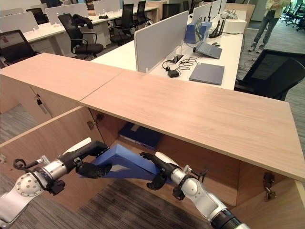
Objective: Put the empty folder in the office cabinet
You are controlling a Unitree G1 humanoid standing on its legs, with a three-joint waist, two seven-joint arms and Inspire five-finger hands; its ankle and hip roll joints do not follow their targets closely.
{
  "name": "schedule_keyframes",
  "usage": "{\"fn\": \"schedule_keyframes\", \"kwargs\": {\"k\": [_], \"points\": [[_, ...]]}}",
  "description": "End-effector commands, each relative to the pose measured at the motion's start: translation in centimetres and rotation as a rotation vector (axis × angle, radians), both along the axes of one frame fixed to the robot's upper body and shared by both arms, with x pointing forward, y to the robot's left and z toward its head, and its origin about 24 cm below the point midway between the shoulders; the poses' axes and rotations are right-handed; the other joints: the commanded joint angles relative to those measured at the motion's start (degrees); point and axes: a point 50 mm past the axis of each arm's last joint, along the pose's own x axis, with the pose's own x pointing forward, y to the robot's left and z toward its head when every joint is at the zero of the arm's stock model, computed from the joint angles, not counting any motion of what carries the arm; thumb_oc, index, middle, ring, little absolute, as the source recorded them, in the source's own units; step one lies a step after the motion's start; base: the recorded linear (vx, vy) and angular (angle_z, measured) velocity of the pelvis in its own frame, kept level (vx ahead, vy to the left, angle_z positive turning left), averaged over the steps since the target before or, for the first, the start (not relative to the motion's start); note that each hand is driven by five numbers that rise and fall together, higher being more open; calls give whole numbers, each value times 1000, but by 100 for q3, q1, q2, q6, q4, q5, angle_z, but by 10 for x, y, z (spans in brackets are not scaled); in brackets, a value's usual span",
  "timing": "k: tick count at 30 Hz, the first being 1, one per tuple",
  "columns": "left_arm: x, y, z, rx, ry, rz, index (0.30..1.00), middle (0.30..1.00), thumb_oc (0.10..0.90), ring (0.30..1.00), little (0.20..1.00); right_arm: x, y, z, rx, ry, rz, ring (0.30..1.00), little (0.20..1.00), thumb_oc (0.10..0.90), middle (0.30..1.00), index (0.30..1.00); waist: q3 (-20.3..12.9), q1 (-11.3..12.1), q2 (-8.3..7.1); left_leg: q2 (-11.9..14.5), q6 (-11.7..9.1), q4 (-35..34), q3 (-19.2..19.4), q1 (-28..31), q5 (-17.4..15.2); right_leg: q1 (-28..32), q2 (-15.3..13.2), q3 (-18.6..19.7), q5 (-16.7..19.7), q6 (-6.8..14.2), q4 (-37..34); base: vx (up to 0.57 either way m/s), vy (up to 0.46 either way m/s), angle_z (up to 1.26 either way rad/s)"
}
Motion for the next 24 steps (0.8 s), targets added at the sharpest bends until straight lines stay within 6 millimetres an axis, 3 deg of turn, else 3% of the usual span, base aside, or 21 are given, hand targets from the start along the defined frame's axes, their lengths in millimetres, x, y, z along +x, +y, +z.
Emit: {"fn": "schedule_keyframes", "kwargs": {"k": [1, 9, 21, 22, 23, 24], "points": [[13, -59, 62, -331, -278, -251, 300, 300, 400, 300, 300, 10, 65, 34, 451, -1, 87, 300, 300, 400, 300, 300, -373, -19, -214, -104, -170, -40, -157, 153, -547, 193, -297, 67, -223, 598, -2, 0, 0, 0], [11, -57, 55, -363, -225, -235, 300, 300, 400, 300, 300, -14, 65, -13, 607, 303, -76, 300, 300, 400, 300, 300, -366, -36, -224, -103, -198, -40, -128, 148, -547, 185, -288, 64, -218, 610, -2, 0, 0, 0], [10, -46, 48, -346, -162, -204, 300, 300, 400, 300, 300, -45, 48, -60, 594, 548, -236, 300, 300, 400, 300, 300, -364, -38, -228, -87, -225, -40, -129, 164, -603, 201, -266, 58, -253, 621, -2, 0, 0, 0], [9, -44, 46, -343, -152, -196, 364, 364, 442, 364, 364, -48, 46, -62, 596, 564, -246, 300, 300, 400, 300, 300, -366, -37, -232, -90, -224, -40, -127, 165, -605, 200, -266, 59, -251, 621, -2, 0, 0, 0], [9, -38, 36, -350, -110, -150, 566, 566, 577, 566, 566, -55, 36, -70, 601, 608, -303, 300, 300, 400, 300, 300, -362, -39, -239, -90, -225, -40, -123, 162, -604, 195, -265, 51, -253, 619, -2, 0, 0, 0], [8, -34, 33, -349, -93, -129, 646, 646, 631, 646, 646, -58, 31, -74, 603, 627, -337, 300, 300, 400, 300, 300, -356, -39, -243, -89, -226, -40, -123, 158, -604, 193, -268, 49, -252, 620, -2, 0, 0, 0]]}}
